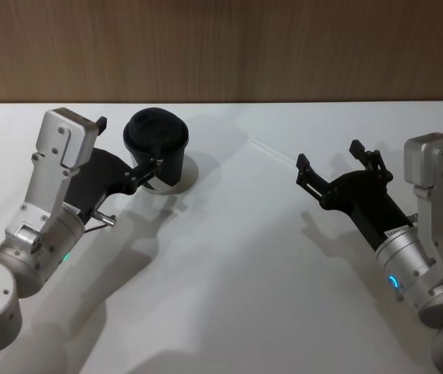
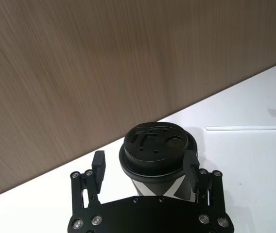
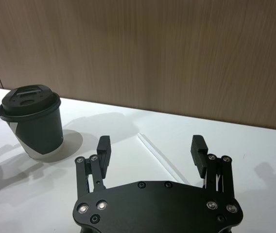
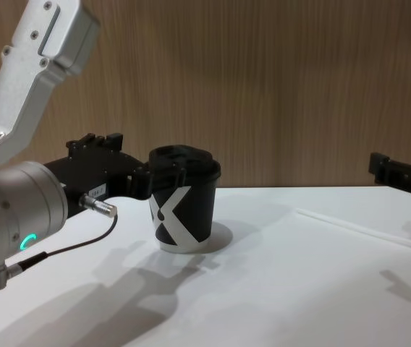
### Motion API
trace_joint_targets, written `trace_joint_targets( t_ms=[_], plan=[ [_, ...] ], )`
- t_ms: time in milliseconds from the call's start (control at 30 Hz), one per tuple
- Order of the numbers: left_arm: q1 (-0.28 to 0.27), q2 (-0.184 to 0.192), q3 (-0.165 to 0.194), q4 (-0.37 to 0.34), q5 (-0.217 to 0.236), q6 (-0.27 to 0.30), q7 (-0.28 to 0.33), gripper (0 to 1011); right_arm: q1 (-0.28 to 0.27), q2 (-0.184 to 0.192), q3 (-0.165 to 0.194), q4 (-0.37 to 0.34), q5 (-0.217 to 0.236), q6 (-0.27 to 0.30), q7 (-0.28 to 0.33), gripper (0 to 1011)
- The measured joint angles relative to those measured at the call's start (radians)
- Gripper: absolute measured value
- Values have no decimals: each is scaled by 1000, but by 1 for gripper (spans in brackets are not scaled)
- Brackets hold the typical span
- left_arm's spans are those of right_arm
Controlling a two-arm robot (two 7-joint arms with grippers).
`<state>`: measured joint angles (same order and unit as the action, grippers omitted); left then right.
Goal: Pick up the straw with one hand, pass it to the other hand, and insert it into the cup.
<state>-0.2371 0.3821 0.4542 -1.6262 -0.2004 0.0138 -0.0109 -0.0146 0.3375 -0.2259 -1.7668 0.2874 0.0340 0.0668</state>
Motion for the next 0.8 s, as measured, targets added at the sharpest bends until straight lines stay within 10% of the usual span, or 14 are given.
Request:
trace_joint_targets(
  t_ms=[800],
  plan=[
    [0, 0, 0, 0, 0, 0, 0, 1003, 0, 0, 0, 0, 0, 0, 0, 1001]
  ],
)
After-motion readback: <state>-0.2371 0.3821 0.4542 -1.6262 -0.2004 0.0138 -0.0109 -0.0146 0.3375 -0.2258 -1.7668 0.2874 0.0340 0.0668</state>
